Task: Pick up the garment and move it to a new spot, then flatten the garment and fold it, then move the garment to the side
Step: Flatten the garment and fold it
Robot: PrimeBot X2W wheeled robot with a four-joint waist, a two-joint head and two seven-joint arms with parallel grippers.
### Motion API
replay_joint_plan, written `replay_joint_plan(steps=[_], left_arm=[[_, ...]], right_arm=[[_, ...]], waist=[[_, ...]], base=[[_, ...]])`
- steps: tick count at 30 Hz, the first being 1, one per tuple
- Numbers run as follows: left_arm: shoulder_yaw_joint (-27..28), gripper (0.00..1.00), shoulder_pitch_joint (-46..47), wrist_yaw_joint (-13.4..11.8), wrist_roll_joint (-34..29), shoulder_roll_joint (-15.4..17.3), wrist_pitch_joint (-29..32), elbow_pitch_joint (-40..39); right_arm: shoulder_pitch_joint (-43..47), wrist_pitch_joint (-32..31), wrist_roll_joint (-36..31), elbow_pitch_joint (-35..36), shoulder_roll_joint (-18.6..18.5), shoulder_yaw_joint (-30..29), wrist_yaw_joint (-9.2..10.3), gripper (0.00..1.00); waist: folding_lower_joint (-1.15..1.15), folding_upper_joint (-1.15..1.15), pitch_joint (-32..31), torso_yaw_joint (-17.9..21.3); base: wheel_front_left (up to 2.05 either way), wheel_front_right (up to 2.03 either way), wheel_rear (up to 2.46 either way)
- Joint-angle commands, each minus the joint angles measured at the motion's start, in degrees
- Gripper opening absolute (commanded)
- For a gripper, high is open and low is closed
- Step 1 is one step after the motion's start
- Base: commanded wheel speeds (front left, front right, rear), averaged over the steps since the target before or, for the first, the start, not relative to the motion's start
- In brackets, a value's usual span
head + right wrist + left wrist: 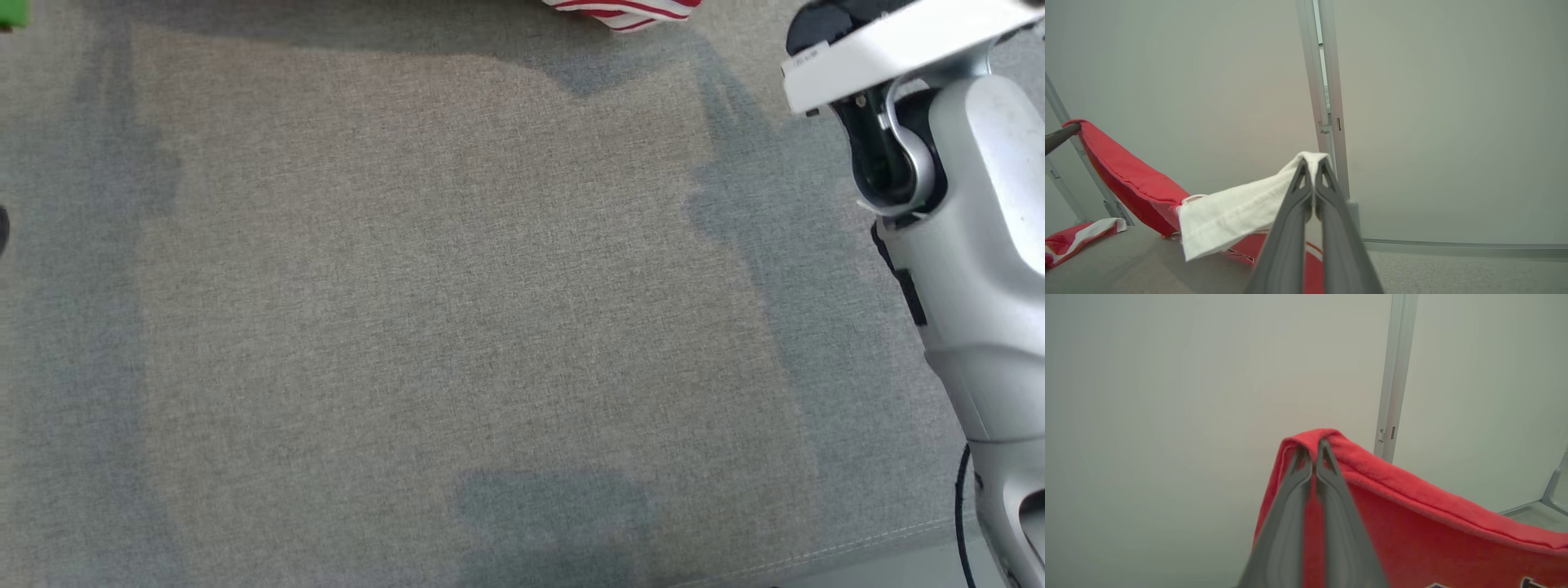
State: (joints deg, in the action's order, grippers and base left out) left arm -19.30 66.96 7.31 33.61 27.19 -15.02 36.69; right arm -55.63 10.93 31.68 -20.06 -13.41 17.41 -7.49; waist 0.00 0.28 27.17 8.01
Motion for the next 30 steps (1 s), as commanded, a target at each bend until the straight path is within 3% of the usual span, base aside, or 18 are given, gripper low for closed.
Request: replay_joint_plan(steps=[1,7,15,23,30], left_arm=[[-0.2,0.0,-2.2,0.2,1.4,-0.3,-0.2,-1.3],[-2.4,0.0,-8.4,0.2,4.6,0.5,-0.2,-5.1],[-4.8,0.0,-24.1,0.2,9.7,1.5,-0.2,-13.6],[-3.1,0.0,-46.2,-5.2,9.0,-0.8,-0.2,-24.7],[-1.3,0.0,-61.0,-8.3,5.3,-5.4,-0.2,-29.0]], right_arm=[[3.2,-0.5,-0.5,2.1,-1.2,-1.1,0.0,0.0],[12.0,-2.1,-1.6,7.9,-2.4,-3.7,0.0,0.0],[31.4,-5.3,-2.7,17.9,-1.6,-9.6,0.0,0.0],[50.2,-6.5,-2.4,23.3,4.9,-17.6,0.0,0.0],[59.9,-6.0,-4.8,23.3,8.1,-19.5,0.0,0.0]], waist=[[0.0,-0.28,-1.4,-0.7],[0.0,-0.28,-4.2,-1.3],[0.0,-0.28,-10.2,-2.7],[0.0,-0.28,-15.3,-4.1],[0.0,-0.28,-18.4,-4.9]], base=[[0.0,0.0,0.0],[0.0,0.0,0.0],[0.0,0.0,0.0],[0.0,0.0,0.0],[0.0,0.0,0.0]])
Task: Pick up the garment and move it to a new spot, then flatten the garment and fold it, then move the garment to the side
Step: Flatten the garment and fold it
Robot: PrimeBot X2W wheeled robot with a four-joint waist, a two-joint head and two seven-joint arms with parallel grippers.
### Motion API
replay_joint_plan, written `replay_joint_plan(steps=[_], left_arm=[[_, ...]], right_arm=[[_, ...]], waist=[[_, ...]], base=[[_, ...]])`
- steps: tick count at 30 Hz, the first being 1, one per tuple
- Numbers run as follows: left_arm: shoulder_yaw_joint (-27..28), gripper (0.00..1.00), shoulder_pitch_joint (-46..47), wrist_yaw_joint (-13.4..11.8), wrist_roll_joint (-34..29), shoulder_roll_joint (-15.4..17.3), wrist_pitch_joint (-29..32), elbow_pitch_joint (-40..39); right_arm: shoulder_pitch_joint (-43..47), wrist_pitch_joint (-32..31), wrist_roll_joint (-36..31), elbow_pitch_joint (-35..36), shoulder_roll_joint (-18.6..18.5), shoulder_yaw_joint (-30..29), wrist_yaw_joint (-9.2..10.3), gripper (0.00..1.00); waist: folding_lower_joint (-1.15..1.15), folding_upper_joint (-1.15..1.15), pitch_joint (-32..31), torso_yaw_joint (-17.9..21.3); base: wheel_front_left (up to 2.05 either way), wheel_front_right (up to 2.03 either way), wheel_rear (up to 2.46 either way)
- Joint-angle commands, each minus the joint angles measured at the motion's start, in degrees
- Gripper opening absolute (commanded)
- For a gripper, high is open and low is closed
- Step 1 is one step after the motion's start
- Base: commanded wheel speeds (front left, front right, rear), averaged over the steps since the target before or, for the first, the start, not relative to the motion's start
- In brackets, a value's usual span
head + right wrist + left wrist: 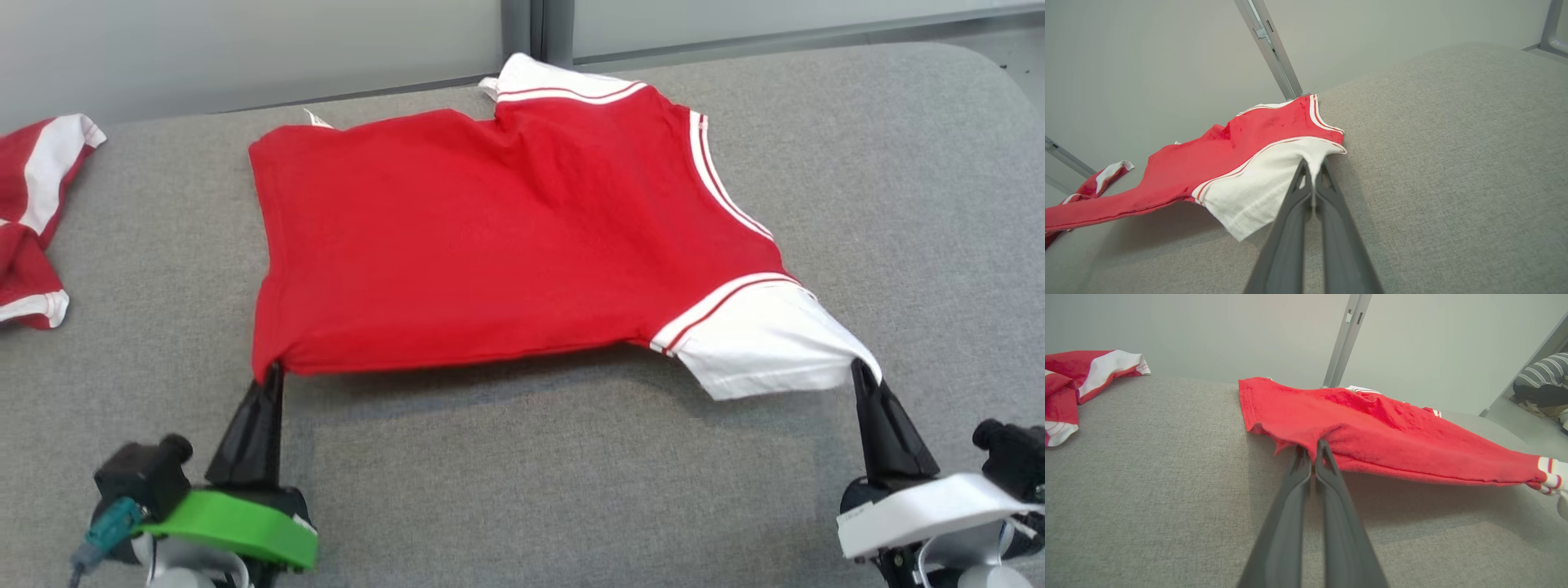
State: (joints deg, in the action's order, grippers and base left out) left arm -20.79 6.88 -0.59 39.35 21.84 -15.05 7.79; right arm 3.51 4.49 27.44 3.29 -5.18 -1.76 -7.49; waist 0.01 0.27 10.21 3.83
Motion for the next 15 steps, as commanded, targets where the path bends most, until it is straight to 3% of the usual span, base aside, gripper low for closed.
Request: replay_joint_plan(steps=[1,7,15], left_arm=[[0.5,0.0,-2.6,-0.6,-1.0,-0.9,-0.2,-0.3],[2.7,0.0,-10.9,-0.9,-3.5,-5.5,-0.2,-0.4],[5.9,0.0,-18.1,0.7,-6.1,-9.5,-0.2,0.6]], right_arm=[[1.8,0.6,-1.3,-0.3,0.0,-0.4,0.0,0.0],[6.4,1.6,-2.6,-1.7,1.1,-1.3,0.0,0.0],[11.0,1.7,-2.6,-2.1,1.8,-1.8,0.0,0.0]], waist=[[-0.01,-0.27,-1.9,-0.8],[-0.01,-0.27,-4.9,-1.3],[-0.01,-0.27,-8.7,-1.4]], base=[[0.0,0.0,0.0],[0.0,0.0,0.0],[0.0,0.0,0.0]])
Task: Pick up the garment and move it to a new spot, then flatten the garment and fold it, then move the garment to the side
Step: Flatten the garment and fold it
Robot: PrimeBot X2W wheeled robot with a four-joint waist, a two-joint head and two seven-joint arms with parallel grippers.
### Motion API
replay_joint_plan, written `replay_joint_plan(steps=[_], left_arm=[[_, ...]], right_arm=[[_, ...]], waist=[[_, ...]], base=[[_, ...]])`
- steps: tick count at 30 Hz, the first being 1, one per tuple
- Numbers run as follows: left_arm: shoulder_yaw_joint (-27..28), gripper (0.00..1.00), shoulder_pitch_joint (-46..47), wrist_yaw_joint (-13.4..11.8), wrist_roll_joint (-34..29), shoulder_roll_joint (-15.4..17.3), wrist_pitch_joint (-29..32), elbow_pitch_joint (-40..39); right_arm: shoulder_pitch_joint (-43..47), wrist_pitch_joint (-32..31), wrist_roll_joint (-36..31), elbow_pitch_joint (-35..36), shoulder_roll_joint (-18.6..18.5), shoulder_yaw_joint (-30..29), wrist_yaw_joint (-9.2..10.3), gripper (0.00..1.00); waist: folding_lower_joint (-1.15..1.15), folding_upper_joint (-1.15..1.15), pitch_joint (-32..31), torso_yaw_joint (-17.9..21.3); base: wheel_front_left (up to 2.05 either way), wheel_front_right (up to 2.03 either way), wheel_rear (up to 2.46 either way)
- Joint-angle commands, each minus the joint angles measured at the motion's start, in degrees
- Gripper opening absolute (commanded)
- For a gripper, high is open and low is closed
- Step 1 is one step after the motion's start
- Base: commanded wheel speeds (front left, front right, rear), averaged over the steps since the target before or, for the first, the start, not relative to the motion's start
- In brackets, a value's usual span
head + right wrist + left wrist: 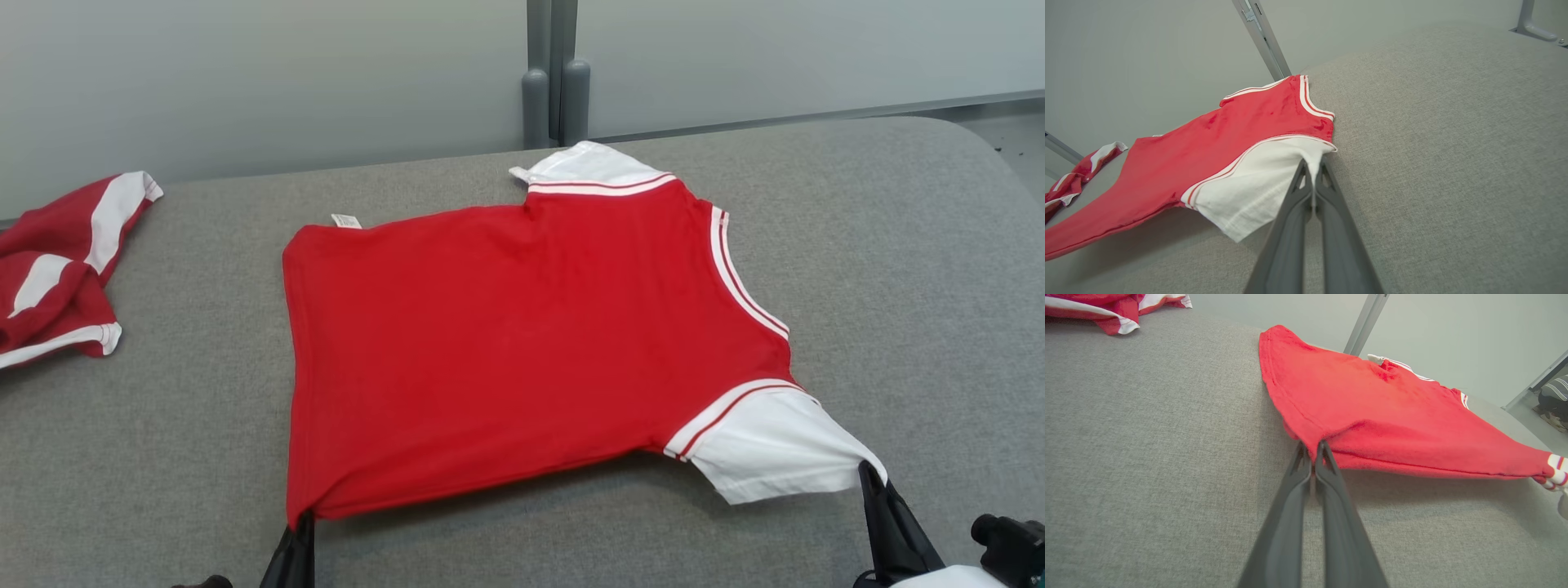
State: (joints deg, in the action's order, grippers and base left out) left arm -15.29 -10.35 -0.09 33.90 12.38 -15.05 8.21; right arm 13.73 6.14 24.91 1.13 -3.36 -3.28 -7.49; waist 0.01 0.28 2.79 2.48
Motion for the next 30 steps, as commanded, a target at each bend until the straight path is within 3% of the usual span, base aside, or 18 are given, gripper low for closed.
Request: replay_joint_plan(steps=[1,16,30], left_arm=[[0.7,0.0,-1.6,0.5,-0.8,-0.4,-0.2,0.3],[4.2,0.0,-7.4,2.7,-3.2,-3.5,-0.2,1.1],[3.4,0.0,-3.2,4.6,-1.1,-4.8,0.7,5.3]], right_arm=[[1.4,-0.2,0.0,0.2,0.0,-0.3,0.0,0.0],[6.9,-2.6,0.5,1.3,0.4,0.2,0.0,0.0],[4.4,-1.8,0.8,-2.9,0.4,1.8,0.0,0.0]], waist=[[-0.01,-0.28,-1.7,0.0],[-0.01,-0.28,-4.1,0.0],[-0.01,-0.28,-4.6,-0.3]], base=[[0.0,0.0,0.0],[0.0,0.0,0.0],[0.0,0.0,0.0]])
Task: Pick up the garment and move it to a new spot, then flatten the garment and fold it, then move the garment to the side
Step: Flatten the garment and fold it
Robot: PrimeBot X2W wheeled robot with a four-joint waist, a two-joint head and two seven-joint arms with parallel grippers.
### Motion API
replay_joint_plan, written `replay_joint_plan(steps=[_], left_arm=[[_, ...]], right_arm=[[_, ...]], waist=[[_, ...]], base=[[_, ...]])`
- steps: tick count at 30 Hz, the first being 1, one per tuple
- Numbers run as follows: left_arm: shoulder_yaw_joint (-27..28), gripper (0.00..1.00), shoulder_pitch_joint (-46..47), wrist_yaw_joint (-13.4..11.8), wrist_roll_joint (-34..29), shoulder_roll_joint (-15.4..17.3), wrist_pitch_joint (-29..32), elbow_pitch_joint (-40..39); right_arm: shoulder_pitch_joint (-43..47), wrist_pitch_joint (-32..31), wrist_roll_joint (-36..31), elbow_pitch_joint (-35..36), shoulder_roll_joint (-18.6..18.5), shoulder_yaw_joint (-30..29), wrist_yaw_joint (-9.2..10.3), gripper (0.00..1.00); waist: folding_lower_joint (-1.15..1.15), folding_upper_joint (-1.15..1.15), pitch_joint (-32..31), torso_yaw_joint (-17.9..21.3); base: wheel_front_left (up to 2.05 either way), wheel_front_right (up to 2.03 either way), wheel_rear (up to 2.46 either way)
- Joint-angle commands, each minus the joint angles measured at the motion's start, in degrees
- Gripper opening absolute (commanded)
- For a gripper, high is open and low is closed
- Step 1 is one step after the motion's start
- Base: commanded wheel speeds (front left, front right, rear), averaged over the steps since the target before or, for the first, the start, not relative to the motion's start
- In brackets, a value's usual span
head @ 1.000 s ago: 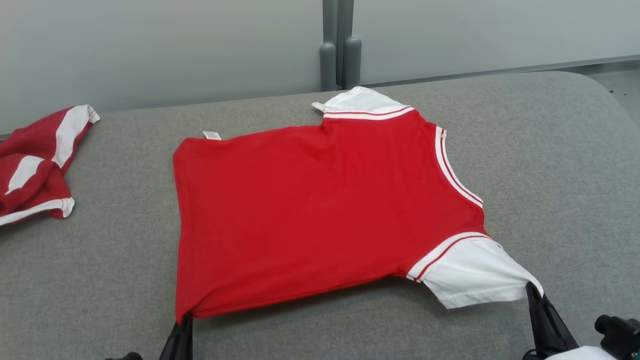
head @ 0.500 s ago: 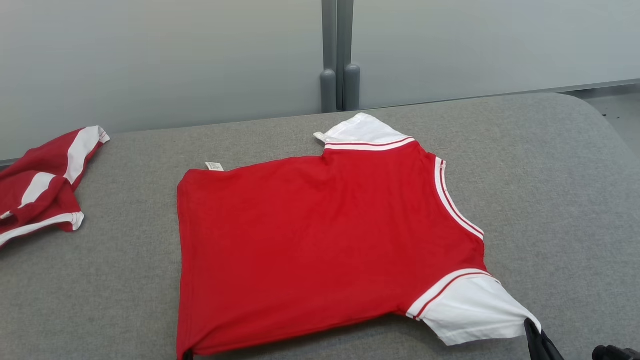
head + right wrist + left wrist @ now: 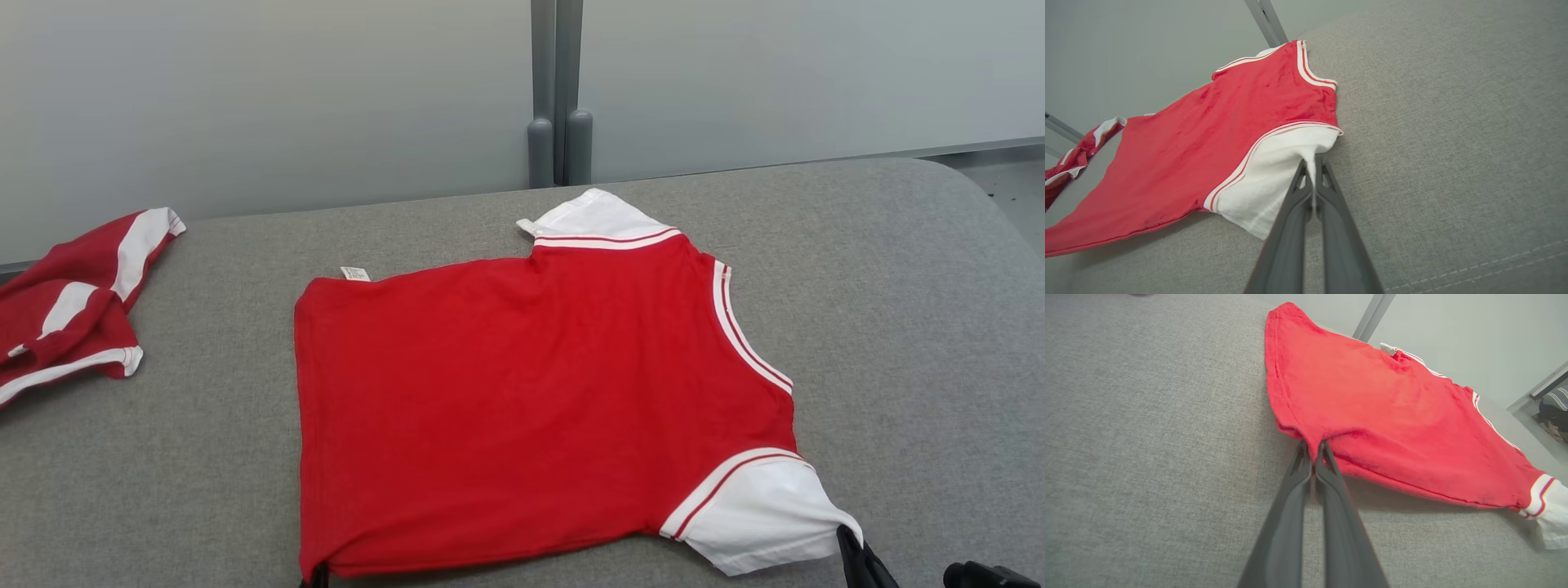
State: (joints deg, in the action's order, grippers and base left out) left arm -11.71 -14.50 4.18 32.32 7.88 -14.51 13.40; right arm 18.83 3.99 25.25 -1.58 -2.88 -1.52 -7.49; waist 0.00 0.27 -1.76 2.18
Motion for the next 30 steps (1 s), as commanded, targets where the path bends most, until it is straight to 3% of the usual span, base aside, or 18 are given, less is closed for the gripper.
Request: replay_joint_plan(steps=[1,19,30], left_arm=[[-0.2,0.0,1.0,0.3,0.6,-0.4,0.2,0.1],[-0.3,0.0,7.9,1.4,7.8,-2.3,5.4,2.4],[0.0,0.0,20.0,1.8,8.9,-2.7,5.0,15.0]], right_arm=[[-0.9,0.4,0.5,-0.5,-0.1,0.1,0.0,0.0],[-10.4,1.7,-1.1,-4.1,-0.5,0.6,0.0,0.0],[-23.8,3.8,-3.1,-16.8,-1.9,0.2,0.0,0.0]], waist=[[0.0,-0.27,0.0,0.0],[0.0,-0.27,0.0,-1.0],[0.0,-0.27,0.3,-2.7]], base=[[0.0,0.0,0.0],[0.0,0.0,0.0],[0.0,0.0,0.0]])
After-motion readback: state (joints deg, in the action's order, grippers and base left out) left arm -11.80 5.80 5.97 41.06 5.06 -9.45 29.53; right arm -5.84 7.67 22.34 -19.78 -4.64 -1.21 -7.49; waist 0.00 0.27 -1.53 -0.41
